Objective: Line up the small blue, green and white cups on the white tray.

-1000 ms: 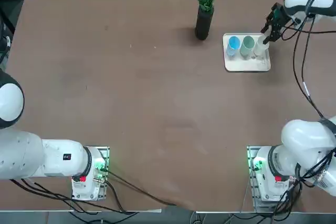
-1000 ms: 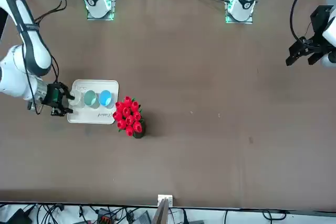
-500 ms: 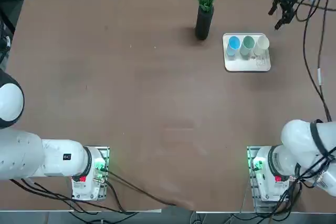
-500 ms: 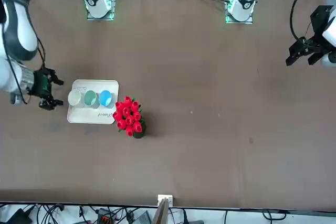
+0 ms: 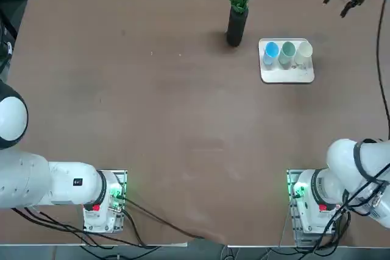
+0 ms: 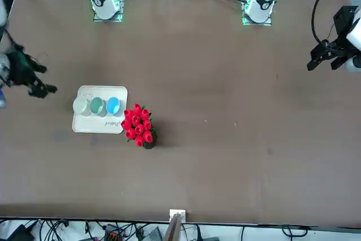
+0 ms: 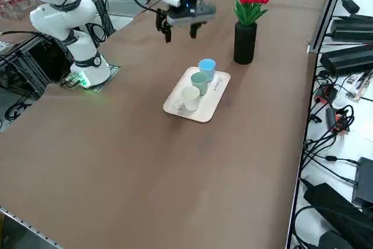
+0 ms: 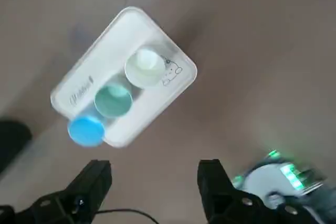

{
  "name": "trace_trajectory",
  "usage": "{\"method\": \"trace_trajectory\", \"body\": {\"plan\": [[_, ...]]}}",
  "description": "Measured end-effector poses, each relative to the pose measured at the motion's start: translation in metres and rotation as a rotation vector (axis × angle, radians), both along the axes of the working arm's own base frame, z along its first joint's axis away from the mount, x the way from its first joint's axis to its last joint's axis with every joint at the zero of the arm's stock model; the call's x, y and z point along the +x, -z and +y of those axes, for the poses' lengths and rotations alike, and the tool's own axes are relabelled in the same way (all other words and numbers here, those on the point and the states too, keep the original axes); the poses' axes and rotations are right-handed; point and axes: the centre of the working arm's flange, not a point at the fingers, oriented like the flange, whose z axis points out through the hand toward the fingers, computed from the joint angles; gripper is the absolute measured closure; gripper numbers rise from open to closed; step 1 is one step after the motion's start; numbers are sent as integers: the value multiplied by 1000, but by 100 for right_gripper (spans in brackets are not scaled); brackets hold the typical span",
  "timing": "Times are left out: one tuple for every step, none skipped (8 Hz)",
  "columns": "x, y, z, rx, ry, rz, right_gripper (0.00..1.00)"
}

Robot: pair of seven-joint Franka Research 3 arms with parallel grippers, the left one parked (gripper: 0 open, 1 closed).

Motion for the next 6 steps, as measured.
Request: {"method": "trace_trajectory", "body": {"plan": [[-3,-13,-7,40,-130,-17,0],[-3,-21,-9,75,-258,-45,0],[-2,-28,-7,88,-367,-72,0],[-1,-36,-1,88,-452,-96,0],[0,-43,12,96,-530,-116,0],[0,-48,26,102,-611,-131,0]]}}
